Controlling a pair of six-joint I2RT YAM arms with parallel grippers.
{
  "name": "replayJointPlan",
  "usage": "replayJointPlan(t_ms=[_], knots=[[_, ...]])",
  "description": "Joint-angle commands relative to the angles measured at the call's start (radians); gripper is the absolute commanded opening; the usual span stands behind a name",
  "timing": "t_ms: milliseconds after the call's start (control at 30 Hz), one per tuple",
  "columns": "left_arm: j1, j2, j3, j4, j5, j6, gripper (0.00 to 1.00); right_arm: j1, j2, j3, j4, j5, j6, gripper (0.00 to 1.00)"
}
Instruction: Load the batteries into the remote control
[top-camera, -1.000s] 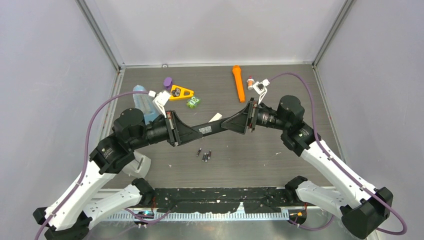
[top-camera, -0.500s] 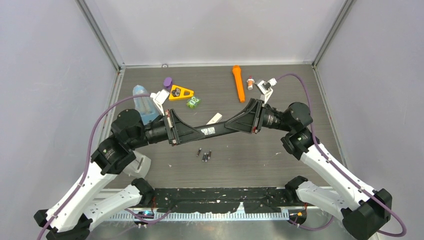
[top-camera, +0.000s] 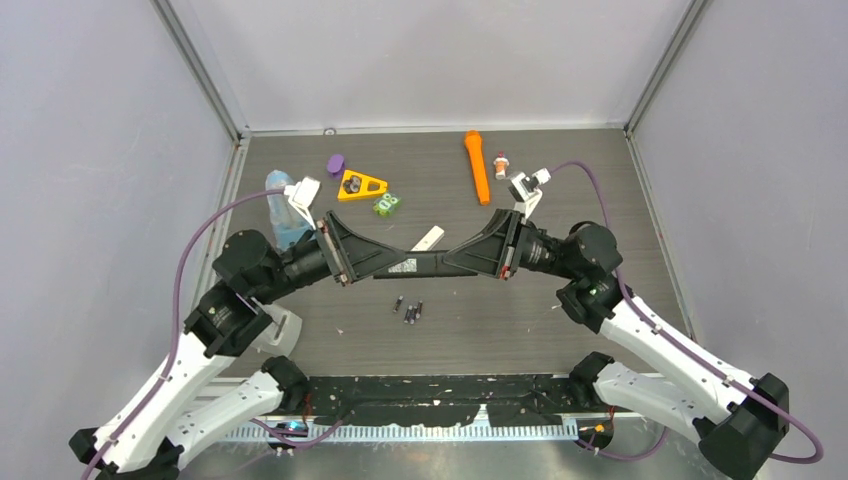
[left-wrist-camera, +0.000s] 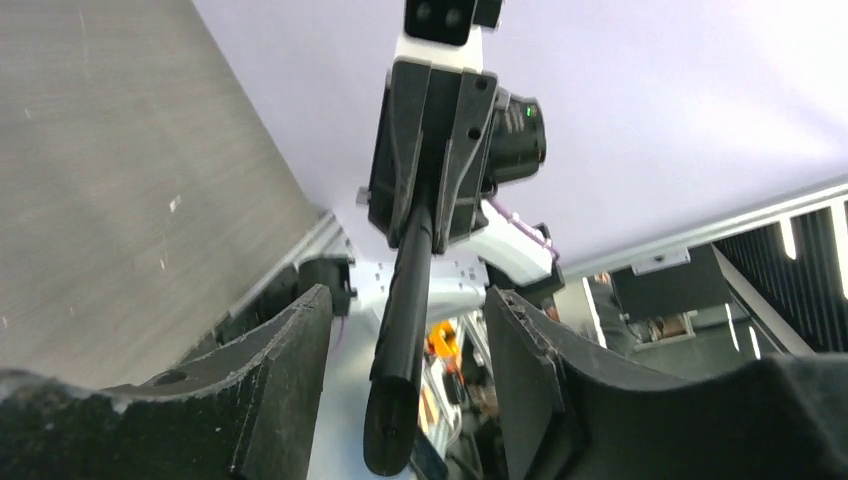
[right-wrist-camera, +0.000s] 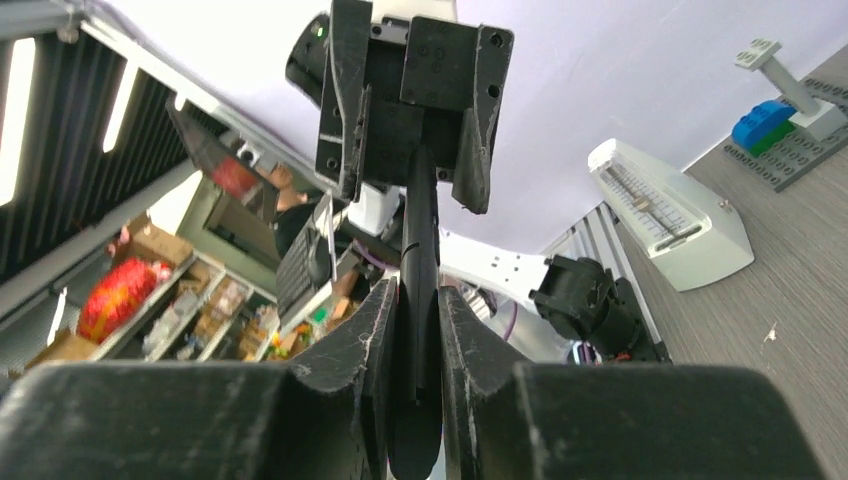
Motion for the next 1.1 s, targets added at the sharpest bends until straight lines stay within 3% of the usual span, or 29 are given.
replayJointPlan(t_ms=[0,200,467,600,800,967,1067], knots=[[0.003,-0.034,-0.09,0.28,-0.141,0.023,0.6,0.071,-0.039,-0.028,0.047,0.265,0.029,0.2],[0.002,-0.081,-0.244,0.506,-0.249,0.052,0.61,0.207,-0.07,-0.089,0.069,0.554,0.057,0.21],[0.002,-0.093,-0.317,0.57,-0.262,0.035,0.54,0.268,-0.064,-0.114,0.057,0.707,0.037,0.2],[0.001,-0.11,-0.366,0.613,-0.291,0.003,0.55,0.28,-0.066,-0.143,0.057,0.794,0.045,0.2],[0.001,-0.094,-0.398,0.667,-0.319,0.003,0.59,0.281,-0.027,-0.157,0.102,0.823,0.059,0.21],[0.001,-0.043,-0.343,0.608,-0.307,0.047,0.56,0.281,0.025,-0.15,0.144,0.781,0.075,0.22],[0.001,-0.013,-0.321,0.605,-0.306,0.061,0.48,0.281,0.043,-0.158,0.168,0.768,0.114,0.23]])
